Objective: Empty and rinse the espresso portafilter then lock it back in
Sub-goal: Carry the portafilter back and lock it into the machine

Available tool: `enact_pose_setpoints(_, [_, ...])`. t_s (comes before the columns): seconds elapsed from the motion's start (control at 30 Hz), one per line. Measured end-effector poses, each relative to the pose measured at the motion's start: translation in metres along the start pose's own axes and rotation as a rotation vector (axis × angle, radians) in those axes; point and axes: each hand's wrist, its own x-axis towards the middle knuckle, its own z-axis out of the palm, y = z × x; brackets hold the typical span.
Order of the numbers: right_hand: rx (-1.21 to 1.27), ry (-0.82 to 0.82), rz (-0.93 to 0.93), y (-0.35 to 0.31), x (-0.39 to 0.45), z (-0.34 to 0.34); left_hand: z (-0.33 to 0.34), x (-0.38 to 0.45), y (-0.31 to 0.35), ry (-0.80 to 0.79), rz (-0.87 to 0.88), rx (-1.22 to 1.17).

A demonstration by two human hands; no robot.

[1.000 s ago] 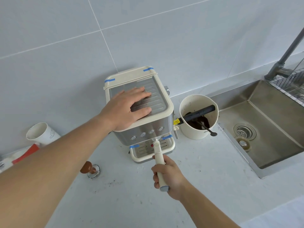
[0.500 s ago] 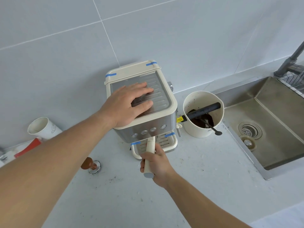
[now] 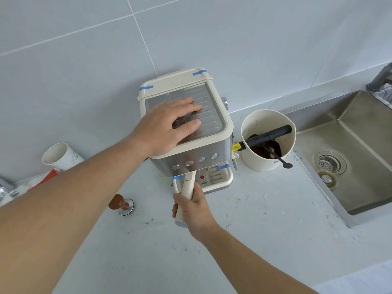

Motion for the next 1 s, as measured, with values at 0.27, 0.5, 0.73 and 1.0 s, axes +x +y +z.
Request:
enact_pose_setpoints(0.27, [-0.128, 0.067, -0.041, 0.006, 0.012, 0.023, 0.001, 0.0, 0.001, 0.016, 0.005, 0.001])
enact_pose_setpoints(0.5, [-0.074, 0.135, -0.071, 0.012, 0.016, 0.039, 0.002, -0.001, 0.0, 0.014, -0.005, -0.002])
enact_pose_setpoints(0.73, [-0.008, 0.147, -0.06, 0.009, 0.013, 0.045, 0.002, 0.002, 0.002, 0.018, 0.001, 0.004])
enact_pose_setpoints(1.0, [-0.042, 0.178, -0.076, 0.017, 0.021, 0.051, 0.002, 0.001, -0.001, 0.024, -0.008, 0.006])
